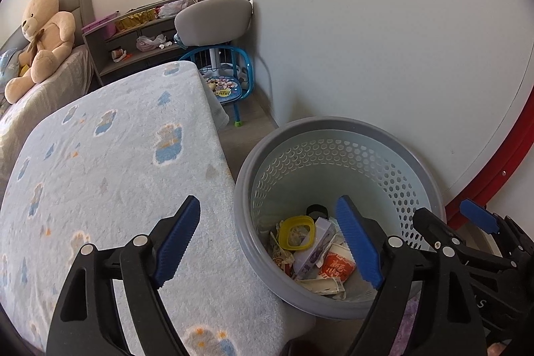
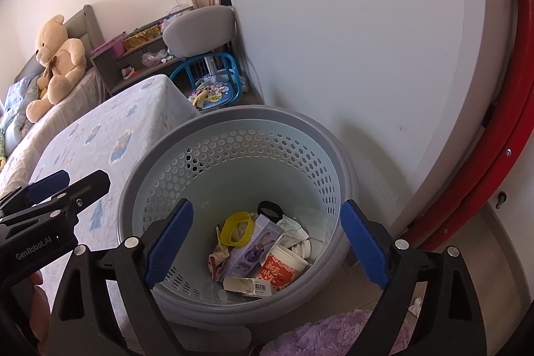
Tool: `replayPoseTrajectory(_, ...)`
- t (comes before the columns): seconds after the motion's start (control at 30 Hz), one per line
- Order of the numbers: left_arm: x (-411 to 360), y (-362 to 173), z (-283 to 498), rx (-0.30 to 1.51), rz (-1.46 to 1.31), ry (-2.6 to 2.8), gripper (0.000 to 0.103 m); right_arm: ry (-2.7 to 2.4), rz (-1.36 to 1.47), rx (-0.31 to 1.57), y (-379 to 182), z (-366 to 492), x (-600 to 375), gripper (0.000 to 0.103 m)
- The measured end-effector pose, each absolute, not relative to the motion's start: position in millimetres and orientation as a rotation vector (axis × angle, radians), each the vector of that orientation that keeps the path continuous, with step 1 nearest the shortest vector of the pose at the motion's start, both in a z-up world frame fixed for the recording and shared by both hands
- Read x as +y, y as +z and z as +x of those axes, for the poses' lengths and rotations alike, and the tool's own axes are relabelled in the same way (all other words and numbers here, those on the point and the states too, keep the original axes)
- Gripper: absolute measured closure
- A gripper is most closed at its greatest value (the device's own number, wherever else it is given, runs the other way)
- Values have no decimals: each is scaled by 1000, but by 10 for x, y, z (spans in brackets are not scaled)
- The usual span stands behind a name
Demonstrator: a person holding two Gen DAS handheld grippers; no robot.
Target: Collect trash
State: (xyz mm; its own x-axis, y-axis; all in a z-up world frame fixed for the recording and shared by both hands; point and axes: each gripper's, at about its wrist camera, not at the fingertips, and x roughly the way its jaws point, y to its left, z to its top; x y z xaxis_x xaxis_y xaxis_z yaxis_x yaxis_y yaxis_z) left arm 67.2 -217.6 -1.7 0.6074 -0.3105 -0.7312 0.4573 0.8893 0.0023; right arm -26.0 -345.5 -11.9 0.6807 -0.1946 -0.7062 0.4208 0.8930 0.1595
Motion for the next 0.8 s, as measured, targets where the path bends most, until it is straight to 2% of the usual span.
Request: replayPoseTrajectory(0.8,-2141,0,652,815,198,-410,18,-345,343,734,-103,-303,-3477,8)
